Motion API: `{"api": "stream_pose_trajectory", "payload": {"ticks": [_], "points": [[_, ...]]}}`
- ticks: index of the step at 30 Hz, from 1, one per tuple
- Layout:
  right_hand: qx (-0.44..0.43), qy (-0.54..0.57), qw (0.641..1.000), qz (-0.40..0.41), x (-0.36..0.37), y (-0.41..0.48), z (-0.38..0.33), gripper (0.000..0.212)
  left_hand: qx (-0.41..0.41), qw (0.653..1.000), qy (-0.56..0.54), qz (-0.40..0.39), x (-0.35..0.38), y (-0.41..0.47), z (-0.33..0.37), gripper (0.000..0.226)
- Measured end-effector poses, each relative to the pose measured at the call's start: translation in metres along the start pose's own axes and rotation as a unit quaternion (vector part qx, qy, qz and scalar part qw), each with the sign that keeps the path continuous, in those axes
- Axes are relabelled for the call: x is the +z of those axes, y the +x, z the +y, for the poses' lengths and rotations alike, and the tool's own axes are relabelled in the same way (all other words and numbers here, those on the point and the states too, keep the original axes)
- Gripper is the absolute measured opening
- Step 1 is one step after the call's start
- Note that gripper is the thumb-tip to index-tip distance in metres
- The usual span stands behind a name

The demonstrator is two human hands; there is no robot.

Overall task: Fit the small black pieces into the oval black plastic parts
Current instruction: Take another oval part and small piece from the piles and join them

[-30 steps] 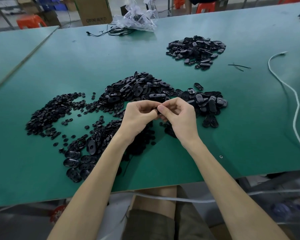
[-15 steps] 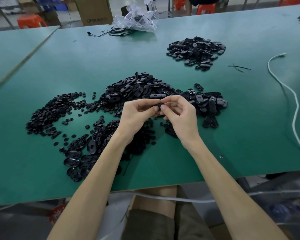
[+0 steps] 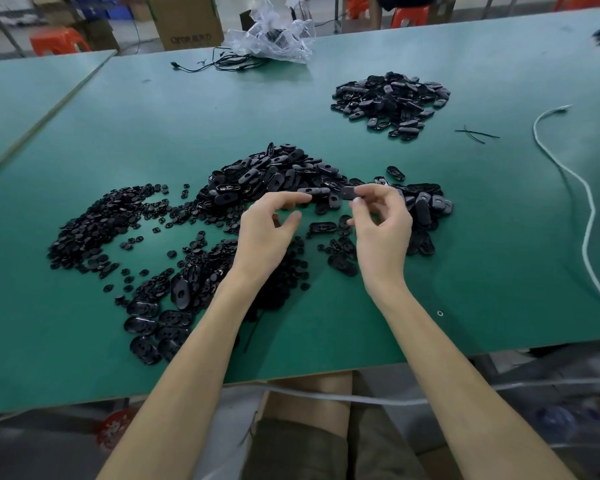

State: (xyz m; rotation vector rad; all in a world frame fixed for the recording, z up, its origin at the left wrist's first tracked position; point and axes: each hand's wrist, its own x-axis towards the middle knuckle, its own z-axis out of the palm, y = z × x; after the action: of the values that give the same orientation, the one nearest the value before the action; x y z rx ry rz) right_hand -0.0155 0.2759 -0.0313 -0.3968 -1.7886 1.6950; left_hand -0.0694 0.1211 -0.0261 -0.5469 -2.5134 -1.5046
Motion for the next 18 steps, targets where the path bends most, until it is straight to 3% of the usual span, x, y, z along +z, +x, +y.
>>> {"api": "stream_pose_trajectory", "payload": {"ticks": [5, 9, 18], "points": [[0.025, 0.001, 0.997, 0.079, 0.0011, 0.0046, -0.0004, 0.026, 0.025, 0.99, 0.123, -0.061, 0.0035, -0.0027, -0.0031, 0.023], [0.049, -0.006, 0.996, 0.075, 0.0006, 0.0044, 0.001, 0.042, 0.039, 0.975, 0.197, -0.092, 0.0063, -0.0037, -0.0044, 0.026], [0.064, -0.033, 0.997, 0.029, -0.0005, 0.0016, -0.0011, 0.07, 0.025, 0.982, 0.174, -0.062, 0.0072, -0.0044, -0.0033, 0.004]]}}
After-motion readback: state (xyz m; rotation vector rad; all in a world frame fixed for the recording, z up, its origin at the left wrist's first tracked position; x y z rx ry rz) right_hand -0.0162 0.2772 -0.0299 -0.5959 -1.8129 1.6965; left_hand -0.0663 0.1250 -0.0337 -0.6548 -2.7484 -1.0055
